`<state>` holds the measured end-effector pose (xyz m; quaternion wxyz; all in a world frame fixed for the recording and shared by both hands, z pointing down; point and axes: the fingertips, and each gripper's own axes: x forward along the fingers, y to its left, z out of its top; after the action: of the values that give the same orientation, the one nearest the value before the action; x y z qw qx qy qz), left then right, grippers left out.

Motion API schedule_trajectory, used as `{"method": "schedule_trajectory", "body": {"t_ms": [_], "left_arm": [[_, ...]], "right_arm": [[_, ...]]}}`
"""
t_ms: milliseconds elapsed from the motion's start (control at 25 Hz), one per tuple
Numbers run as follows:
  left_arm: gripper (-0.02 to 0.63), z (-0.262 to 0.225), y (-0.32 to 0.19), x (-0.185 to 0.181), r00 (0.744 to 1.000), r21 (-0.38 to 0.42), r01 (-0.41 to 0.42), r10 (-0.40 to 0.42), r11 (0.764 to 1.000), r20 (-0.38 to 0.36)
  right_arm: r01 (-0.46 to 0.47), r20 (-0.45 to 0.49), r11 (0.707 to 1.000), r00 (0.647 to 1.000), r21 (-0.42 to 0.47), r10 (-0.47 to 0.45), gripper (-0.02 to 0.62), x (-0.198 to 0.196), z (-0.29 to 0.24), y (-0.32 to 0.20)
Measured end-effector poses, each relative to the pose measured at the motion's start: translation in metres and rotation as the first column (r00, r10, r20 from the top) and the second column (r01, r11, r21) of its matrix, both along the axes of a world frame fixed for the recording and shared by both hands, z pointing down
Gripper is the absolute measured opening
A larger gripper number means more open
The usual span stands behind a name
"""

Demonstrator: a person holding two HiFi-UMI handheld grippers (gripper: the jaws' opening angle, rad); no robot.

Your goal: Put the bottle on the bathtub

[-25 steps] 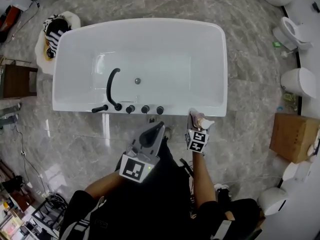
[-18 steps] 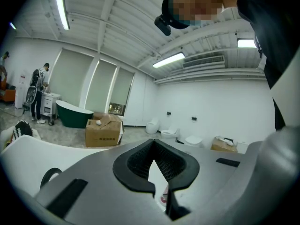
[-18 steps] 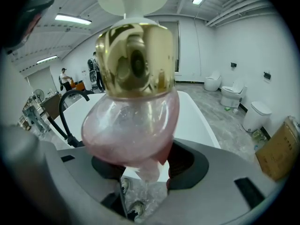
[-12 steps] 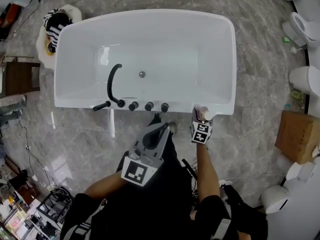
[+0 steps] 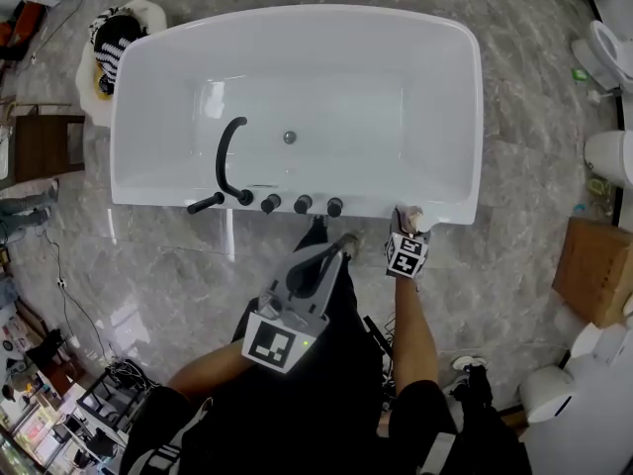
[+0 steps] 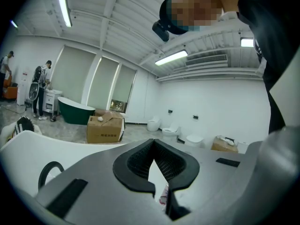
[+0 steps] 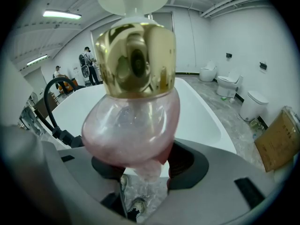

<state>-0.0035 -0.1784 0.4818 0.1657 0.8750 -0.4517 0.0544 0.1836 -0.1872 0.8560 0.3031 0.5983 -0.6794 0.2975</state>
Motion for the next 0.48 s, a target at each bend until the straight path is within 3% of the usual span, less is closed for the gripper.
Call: {"method": "schedule_trajectory", "body": {"t_ms": [480], "left_arm": [[0.015,0.010,0.004,-0.006,1.000,-0.012,0.005,-0.005,1.000,0.002]], "right_arm": [[-0.007,0.010,1.000,1.000,-0.007,0.007,0.229,-0.004,0.014,0.000]]}}
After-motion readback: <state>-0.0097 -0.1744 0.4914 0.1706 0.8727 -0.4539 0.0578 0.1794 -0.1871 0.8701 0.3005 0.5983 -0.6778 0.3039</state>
